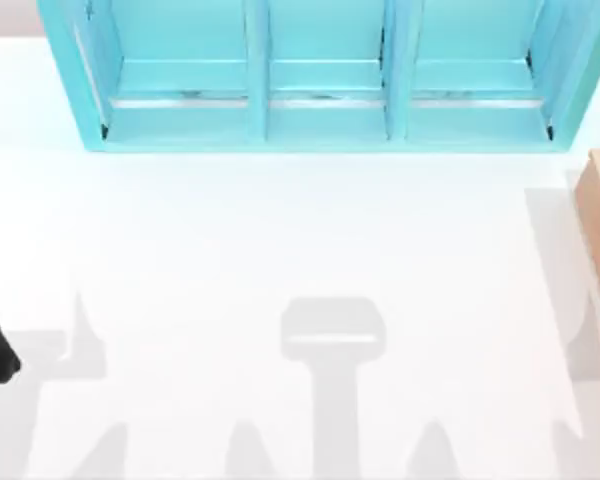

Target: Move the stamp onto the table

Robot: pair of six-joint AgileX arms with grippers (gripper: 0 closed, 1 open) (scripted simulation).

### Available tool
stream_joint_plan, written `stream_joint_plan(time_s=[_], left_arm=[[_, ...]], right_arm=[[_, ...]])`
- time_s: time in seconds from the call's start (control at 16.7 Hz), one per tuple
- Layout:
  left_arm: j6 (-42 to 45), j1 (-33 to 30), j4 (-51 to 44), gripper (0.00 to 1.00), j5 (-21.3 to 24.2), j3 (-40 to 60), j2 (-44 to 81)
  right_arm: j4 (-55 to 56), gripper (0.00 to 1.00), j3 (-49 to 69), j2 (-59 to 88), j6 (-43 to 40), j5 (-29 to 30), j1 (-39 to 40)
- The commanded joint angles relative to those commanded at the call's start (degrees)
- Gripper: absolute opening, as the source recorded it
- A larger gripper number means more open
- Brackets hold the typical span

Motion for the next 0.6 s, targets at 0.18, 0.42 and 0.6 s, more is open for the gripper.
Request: stream_joint_plan(time_s=[0.18, 0.42, 0.6], left_arm=[[0.0, 0.0, 0.0, 1.0, 0.0, 0.0, 0.0], [0.0, 0.0, 0.0, 1.0, 0.0, 0.0, 0.0], [0.0, 0.0, 0.0, 1.0, 0.0, 0.0, 0.0]], right_arm=[[-0.66, 1.0, 0.65, 0.68, -0.31, 0.0, -0.32], [-8.68, 1.0, 8.69, 9.21, -3.16, 0.04, -3.32], [-19.03, 1.0, 19.35, 21.86, -6.12, 0.04, -6.39]])
